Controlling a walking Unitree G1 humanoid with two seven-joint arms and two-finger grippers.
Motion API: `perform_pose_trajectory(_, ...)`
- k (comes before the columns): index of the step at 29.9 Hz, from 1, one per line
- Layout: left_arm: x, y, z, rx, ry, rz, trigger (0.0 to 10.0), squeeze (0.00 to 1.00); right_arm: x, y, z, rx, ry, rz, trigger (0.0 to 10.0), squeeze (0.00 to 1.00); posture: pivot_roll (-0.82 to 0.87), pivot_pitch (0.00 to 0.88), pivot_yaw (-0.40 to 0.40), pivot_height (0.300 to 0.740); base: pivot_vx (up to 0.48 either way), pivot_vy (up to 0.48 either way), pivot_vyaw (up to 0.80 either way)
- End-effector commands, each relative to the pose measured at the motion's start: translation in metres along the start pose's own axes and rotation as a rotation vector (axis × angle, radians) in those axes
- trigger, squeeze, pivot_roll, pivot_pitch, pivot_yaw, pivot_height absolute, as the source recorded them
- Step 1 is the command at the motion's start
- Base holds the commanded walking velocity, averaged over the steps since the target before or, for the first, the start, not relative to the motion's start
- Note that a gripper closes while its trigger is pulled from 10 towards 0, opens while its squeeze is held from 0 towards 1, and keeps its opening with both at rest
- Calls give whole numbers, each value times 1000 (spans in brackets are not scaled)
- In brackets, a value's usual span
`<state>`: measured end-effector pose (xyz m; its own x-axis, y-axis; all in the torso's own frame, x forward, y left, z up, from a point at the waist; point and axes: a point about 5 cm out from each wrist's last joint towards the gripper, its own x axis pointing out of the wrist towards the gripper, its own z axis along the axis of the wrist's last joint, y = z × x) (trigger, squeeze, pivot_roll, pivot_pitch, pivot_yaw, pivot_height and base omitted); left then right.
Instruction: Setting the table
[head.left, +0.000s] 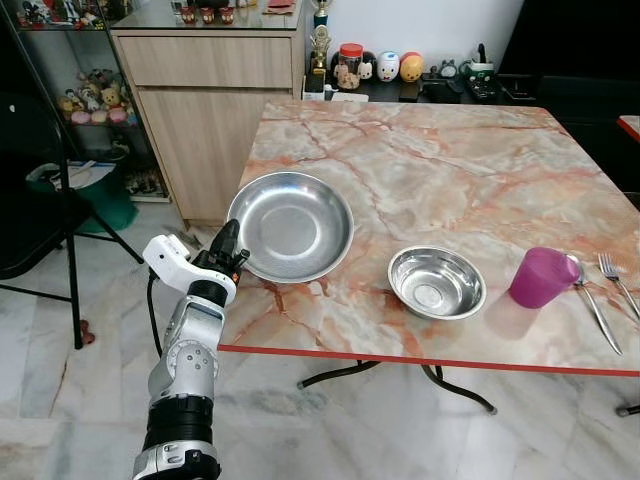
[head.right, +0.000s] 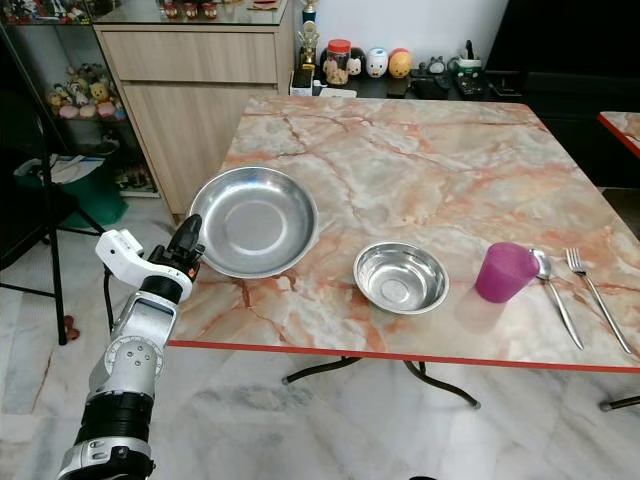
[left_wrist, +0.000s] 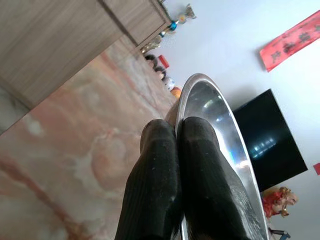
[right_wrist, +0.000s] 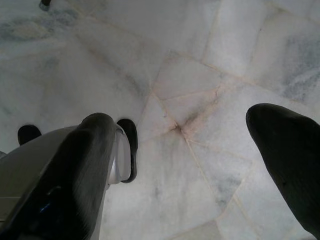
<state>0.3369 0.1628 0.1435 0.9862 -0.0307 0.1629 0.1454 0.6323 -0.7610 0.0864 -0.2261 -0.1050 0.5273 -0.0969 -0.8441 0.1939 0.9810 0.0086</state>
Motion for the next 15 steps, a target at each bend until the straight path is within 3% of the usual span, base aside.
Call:
perform_pose_trajectory(1,5,-17,8,10,-33,-73,10000,0,-1,-2,0,7,-7,-7,10000,0,74,0,-49,740,0,-379,0)
perform_pose_trajectory(15,7,-29,12,-22,-59,-109,10000,0,-1,-3,0,9,-8,-3,10000,0,70,0,-52,740,0,-426,0)
